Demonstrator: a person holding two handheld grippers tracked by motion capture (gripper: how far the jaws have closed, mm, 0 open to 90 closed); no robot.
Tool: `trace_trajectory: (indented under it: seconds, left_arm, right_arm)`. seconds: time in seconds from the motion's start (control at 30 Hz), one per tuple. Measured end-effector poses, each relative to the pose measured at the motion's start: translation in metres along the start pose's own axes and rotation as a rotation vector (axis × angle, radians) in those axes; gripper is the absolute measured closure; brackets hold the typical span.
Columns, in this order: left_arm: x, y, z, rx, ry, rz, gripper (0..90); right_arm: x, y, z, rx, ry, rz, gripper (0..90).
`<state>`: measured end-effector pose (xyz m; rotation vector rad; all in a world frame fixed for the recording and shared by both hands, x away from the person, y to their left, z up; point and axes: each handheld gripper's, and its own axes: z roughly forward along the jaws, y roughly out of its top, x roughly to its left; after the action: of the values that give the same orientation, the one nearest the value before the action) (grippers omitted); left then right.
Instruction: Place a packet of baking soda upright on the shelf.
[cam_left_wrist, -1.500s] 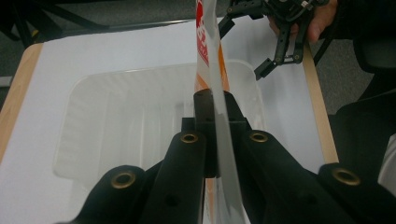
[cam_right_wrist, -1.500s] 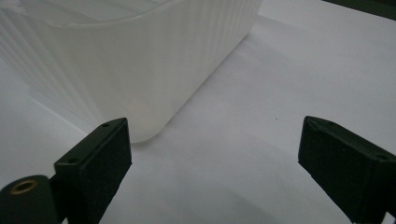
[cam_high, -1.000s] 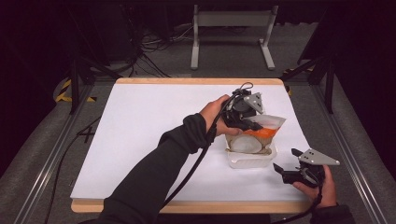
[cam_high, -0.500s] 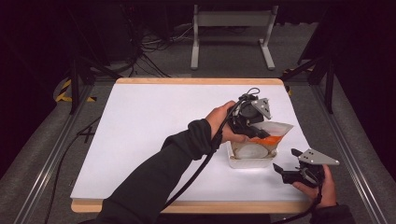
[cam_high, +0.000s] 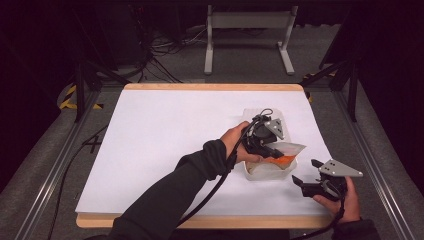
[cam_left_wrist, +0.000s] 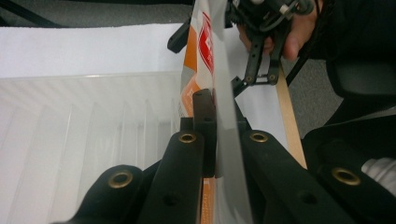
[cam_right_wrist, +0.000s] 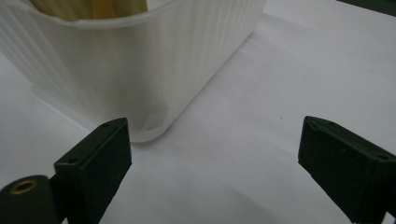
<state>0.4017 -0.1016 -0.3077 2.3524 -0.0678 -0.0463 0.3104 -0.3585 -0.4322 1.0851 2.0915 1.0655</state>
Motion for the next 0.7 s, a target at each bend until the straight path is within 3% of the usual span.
trace_trajectory:
  seconds: [0.17, 0.23, 0.33, 0.43, 0.47, 0.7]
  left_arm:
    - [-0.002, -0.002, -0.017, -0.152, -0.007, 0.005, 83.6]
    - [-0.006, -0.002, -0.026, -0.173, 0.014, 0.022, 81.4]
    - [-0.009, -0.004, -0.037, -0.183, 0.047, 0.028, 76.9]
    - [-0.011, -0.008, -0.047, -0.182, 0.091, 0.022, 60.7]
    - [-0.011, -0.01, -0.05, -0.185, 0.098, 0.017, 59.4]
    - [-0.017, -0.023, -0.063, -0.129, 0.229, 0.024, 34.5]
  right_arm:
    - [0.0, 0.0, 0.0, -0.001, 0.0, 0.0, 10.5]
    - [0.0, 0.0, 0.0, 0.002, -0.001, 0.0, 10.6]
    - [-0.001, 0.001, 0.0, -0.002, 0.001, 0.004, 10.6]
    - [0.0, 0.001, 0.0, 0.003, 0.0, -0.001, 10.6]
    - [0.001, 0.001, 0.0, 0.004, -0.002, -0.003, 10.6]
    - [0.002, 0.002, 0.0, 0.008, 0.0, -0.009, 10.6]
